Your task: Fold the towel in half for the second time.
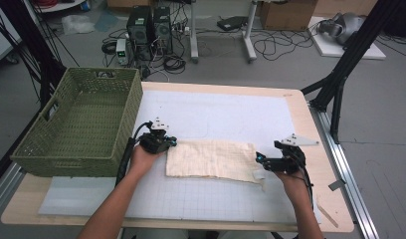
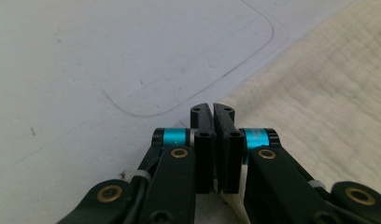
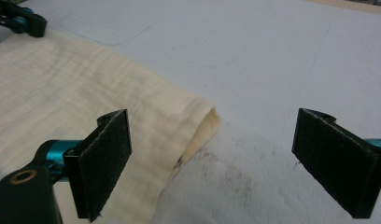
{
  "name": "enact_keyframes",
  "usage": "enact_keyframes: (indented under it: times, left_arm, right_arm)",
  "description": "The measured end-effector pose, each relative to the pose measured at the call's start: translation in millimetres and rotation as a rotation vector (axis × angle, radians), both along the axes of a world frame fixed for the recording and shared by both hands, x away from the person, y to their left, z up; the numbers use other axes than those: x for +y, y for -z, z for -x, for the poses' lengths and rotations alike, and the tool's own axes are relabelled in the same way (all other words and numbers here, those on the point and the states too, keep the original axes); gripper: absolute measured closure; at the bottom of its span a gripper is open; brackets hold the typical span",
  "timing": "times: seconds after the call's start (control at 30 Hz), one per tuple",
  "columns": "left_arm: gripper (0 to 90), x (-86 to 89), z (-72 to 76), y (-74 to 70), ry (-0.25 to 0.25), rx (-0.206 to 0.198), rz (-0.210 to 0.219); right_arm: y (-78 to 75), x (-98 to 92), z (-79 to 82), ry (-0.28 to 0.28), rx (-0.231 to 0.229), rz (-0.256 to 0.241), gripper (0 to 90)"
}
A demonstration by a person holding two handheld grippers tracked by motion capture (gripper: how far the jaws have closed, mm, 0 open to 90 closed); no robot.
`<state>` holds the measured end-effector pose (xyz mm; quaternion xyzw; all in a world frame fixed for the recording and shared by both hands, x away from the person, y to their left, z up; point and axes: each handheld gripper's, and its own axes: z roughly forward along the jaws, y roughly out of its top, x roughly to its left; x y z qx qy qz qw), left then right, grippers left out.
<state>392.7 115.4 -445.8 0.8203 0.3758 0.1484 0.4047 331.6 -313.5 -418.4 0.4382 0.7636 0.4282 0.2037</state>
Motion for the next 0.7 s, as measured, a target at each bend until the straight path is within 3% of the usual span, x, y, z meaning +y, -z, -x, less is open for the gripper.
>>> enact_keyframes:
  times: [0.07,0.1,0.17,0.27,0.4,0.53,0.63,0.7]
  left_arm:
    - [86.9,1.5,-0.3,0.0,-0.005,0.012,0.013]
    - [86.9,1.9,-0.3,0.3,-0.008,0.011,0.017]
    - [87.0,2.4,-0.3,-0.4,-0.006,0.005,0.018]
    - [87.1,3.8,0.0,-1.7,-0.015,0.0,0.033]
    - [87.1,4.6,0.3,-1.3,-0.011,0.007,0.034]
    - [87.1,5.3,0.1,-1.2,-0.009,0.009,0.04]
    - [87.3,5.7,0.2,-0.2,-0.003,0.017,0.04]
    - [87.5,7.1,-0.1,-1.1,-0.009,0.017,0.045]
  right_arm:
    - [-0.7,4.1,-16.2,-0.011,0.025,-0.014,11.7]
    - [-1.7,7.2,-23.1,-0.024,0.036,-0.01,19.1]
    - [-1.7,14.0,-35.8,-0.072,0.053,0.042,32.8]
    - [6.3,21.4,-50.4,-0.095,0.122,0.082,38.9]
    - [14.0,26.6,-56.6,-0.132,0.144,0.092,51.3]
    - [19.2,29.5,-57.8,-0.171,0.176,0.15,65.9]
    - [20.4,30.1,-57.4,-0.207,0.189,0.138,84.3]
    - [20.2,30.3,-57.8,-0.215,0.189,0.137,86.2]
